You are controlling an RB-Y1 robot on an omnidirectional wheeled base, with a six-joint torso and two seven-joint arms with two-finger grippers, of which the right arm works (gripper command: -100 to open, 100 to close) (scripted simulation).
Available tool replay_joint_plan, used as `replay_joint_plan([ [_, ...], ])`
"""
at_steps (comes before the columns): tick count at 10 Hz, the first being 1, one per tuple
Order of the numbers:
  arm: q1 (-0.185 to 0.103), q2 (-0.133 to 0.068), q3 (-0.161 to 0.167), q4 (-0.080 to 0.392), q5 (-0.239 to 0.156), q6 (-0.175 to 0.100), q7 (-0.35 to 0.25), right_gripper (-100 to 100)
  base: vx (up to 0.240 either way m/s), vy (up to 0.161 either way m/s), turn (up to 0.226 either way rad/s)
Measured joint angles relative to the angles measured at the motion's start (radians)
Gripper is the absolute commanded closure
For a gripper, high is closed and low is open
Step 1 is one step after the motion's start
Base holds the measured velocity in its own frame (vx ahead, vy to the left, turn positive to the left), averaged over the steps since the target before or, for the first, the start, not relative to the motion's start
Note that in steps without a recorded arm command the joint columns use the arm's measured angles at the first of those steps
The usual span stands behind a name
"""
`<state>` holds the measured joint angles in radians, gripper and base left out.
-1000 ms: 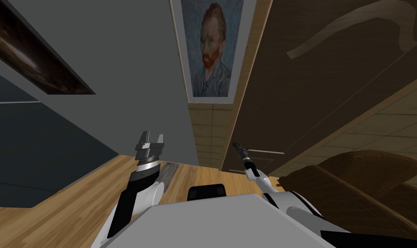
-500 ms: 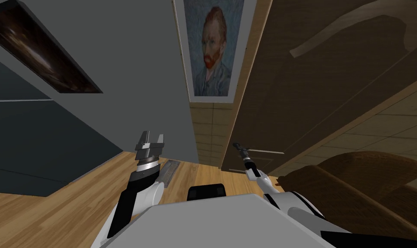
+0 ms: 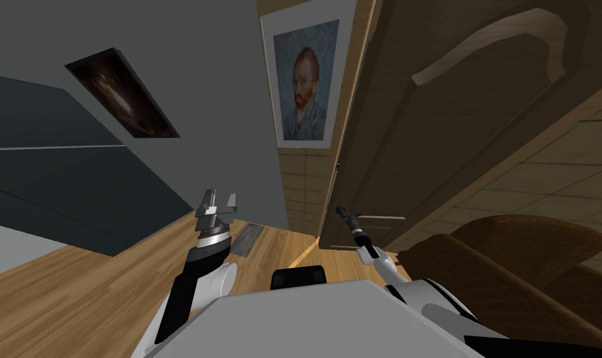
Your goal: Pull the door open
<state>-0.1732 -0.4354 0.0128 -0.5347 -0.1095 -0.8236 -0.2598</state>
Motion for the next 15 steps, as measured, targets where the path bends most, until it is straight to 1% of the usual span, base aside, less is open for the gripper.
replay_joint_plan([
  [2, -0.002, -0.010, 0.020, 0.011, 0.010, -0.020, -0.023, 100, -0.200, -0.069, 0.096],
  [3, 0.003, -0.015, 0.028, 0.008, 0.015, -0.026, -0.034, 100, -0.080, -0.025, 0.024],
  [4, 0.005, -0.013, 0.031, 0.009, 0.016, -0.026, -0.036, 100, -0.125, -0.028, 0.075],
  [5, 0.011, -0.022, 0.039, 0.007, 0.020, -0.033, -0.046, 100, -0.224, -0.052, 0.096],
  [6, 0.013, -0.033, 0.048, 0.006, 0.024, -0.047, -0.059, 100, -0.229, -0.088, 0.080],
  [7, 0.015, -0.040, 0.060, 0.017, 0.030, -0.069, -0.073, 100, -0.265, -0.131, 0.126],
  [9, 0.039, -0.061, 0.092, 0.001, 0.045, -0.101, -0.106, 100, -0.250, -0.102, 0.101],
  [10, 0.058, -0.073, 0.106, -0.021, 0.052, -0.109, -0.121, 100, -0.229, -0.083, 0.065],
  [11, 0.061, -0.081, 0.120, -0.011, 0.059, -0.128, -0.136, 100, -0.099, -0.035, 0.008],
  [12, 0.064, -0.080, 0.124, -0.007, 0.061, -0.132, -0.140, 100, -0.152, -0.049, 0.156],
  [14, 0.090, -0.099, 0.131, -0.020, 0.062, -0.153, -0.155, 100, -0.191, -0.099, 0.127],
  [15, 0.089, -0.103, 0.136, -0.008, 0.064, -0.171, -0.161, 100, -0.148, -0.084, 0.147],
])
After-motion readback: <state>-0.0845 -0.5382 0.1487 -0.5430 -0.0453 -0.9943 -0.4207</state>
